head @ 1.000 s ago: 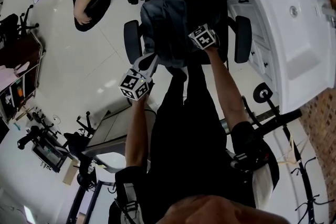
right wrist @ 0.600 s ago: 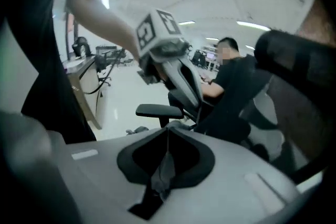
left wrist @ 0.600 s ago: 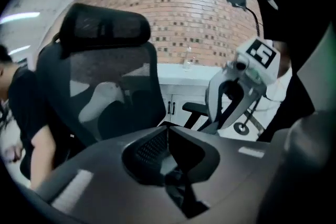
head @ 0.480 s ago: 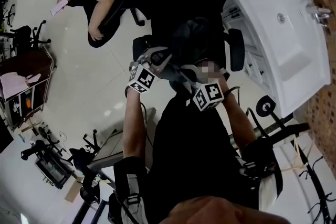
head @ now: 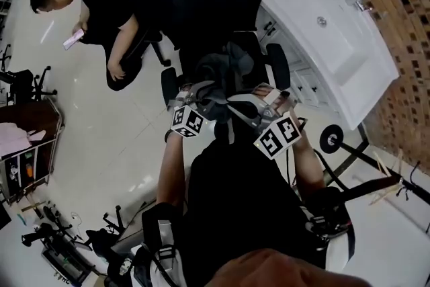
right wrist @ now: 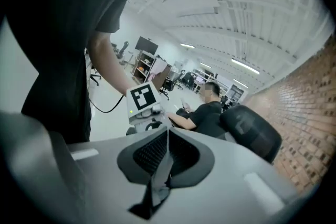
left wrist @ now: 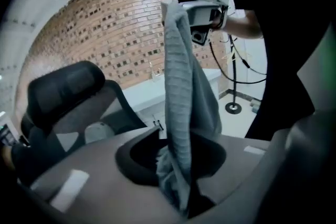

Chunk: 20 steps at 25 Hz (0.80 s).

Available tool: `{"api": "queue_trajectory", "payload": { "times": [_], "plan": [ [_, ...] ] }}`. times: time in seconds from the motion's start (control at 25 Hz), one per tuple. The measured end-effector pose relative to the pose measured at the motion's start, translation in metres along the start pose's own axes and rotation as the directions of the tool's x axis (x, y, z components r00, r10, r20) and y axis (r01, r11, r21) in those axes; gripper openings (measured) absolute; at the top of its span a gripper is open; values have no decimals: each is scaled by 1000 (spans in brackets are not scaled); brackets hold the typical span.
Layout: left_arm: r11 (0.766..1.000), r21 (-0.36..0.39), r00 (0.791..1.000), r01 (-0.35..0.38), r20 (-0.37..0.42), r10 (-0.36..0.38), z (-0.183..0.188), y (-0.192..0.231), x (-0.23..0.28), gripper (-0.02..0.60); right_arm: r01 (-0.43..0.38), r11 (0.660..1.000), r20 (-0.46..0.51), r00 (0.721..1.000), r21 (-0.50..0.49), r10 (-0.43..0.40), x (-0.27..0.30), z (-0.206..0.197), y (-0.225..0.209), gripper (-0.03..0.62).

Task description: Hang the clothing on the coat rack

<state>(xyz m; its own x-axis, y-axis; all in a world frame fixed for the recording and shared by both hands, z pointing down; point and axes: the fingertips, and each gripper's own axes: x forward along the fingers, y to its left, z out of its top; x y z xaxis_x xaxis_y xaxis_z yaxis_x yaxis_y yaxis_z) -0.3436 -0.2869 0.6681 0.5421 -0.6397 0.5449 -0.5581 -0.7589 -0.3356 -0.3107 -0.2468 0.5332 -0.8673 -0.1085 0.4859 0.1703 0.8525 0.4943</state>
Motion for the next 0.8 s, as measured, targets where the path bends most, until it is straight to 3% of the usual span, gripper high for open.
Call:
{"api": "queue_trajectory", "payload": {
  "times": [0.04, 0.12, 0.24, 0.32, 0.4, 0.44, 0.48, 0.52, 0.6, 0.68, 0.8],
  "plan": [
    [999, -23, 999, -45, 25, 46, 7, 4, -11, 21, 38, 999, -32, 999, 5, -38, -7, 5, 0, 12],
    [988, -121, 988, -94, 108, 107, 26, 12, -46, 21, 137, 990, -112, 985, 39, -132, -22, 5, -6, 12],
    [968, -231, 955, -92, 254, 152, 60, 19, -102, 20, 271, 957, -187, 950, 105, -248, -37, 7, -9, 12],
    [950, -302, 925, -77, 335, 182, 83, 20, -134, 20, 338, 920, -147, 938, 200, -313, -42, 19, -3, 12],
    [931, -358, 893, -66, 395, 215, 106, 24, -157, 18, 381, 838, -22, 914, 391, -406, -50, 29, 2, 24],
    [923, -381, 879, -60, 419, 230, 117, 28, -165, 18, 364, 776, 39, 895, 515, -445, -54, 29, 6, 103],
    [913, -404, 866, -52, 437, 243, 126, 31, -172, 18, 319, 710, 74, 884, 628, -462, -57, 25, 13, 248],
    [905, -424, 857, -43, 450, 252, 134, 33, -180, 18, 262, 648, 93, 884, 715, -459, -57, 17, 26, 319],
    [895, -445, 844, -30, 468, 261, 144, 32, -194, 18, 148, 550, 121, 897, 822, -424, -45, 7, 59, 399],
    [895, -447, 835, -20, 484, 261, 154, 32, -203, 18, 74, 497, 131, 921, 864, -367, -16, 2, 91, 439],
    [900, -436, 822, 1, 513, 248, 172, 29, -203, 18, 93, 457, 59, 949, 885, -308, 23, -14, 116, 448]
  ]
}}
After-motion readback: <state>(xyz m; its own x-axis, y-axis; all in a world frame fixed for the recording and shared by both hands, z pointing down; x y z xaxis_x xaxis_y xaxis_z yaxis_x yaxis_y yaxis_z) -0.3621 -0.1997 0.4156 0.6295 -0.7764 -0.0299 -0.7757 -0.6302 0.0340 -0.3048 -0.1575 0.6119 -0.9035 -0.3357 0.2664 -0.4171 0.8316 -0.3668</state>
